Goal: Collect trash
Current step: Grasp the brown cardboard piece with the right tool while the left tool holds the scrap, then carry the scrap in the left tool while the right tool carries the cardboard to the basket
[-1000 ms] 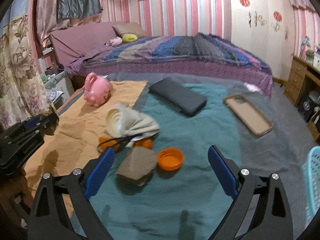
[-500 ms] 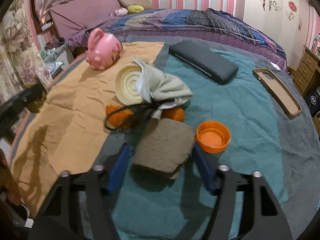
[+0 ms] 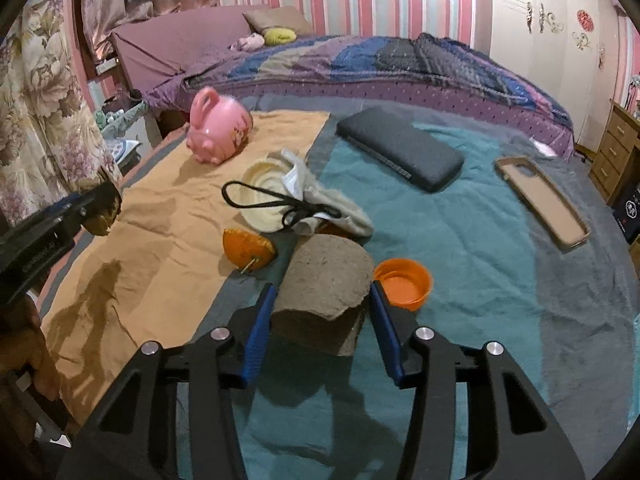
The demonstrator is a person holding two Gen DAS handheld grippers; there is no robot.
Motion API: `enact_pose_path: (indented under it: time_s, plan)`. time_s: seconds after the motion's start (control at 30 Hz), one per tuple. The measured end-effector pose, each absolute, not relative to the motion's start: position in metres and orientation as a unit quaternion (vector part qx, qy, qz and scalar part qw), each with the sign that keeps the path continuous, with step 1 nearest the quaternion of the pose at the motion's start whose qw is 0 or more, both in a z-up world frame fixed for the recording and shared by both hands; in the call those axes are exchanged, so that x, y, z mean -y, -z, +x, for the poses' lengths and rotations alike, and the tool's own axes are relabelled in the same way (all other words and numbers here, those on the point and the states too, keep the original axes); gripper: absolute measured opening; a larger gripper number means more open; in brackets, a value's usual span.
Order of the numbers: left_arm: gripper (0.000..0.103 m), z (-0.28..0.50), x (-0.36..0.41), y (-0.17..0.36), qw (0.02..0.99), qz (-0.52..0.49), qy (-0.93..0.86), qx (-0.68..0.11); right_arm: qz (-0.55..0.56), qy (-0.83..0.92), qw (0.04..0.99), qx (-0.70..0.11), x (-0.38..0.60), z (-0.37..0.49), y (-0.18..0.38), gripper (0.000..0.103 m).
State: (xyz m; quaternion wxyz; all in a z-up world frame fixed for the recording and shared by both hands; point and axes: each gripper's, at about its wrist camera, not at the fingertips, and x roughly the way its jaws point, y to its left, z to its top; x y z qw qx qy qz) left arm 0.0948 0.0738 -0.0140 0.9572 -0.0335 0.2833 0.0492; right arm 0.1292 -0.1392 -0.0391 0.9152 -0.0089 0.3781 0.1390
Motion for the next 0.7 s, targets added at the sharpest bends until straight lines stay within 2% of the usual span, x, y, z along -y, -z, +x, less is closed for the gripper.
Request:
enact_pose_path:
  time_s: [0.7]
  plan:
    - [0.032, 0.09, 0.037, -0.014, 0.968, -0.025, 0.038, -0.246, 0.02, -0.083, 0.949, -0.303, 0.256, 0.105, -0.01, 0.047]
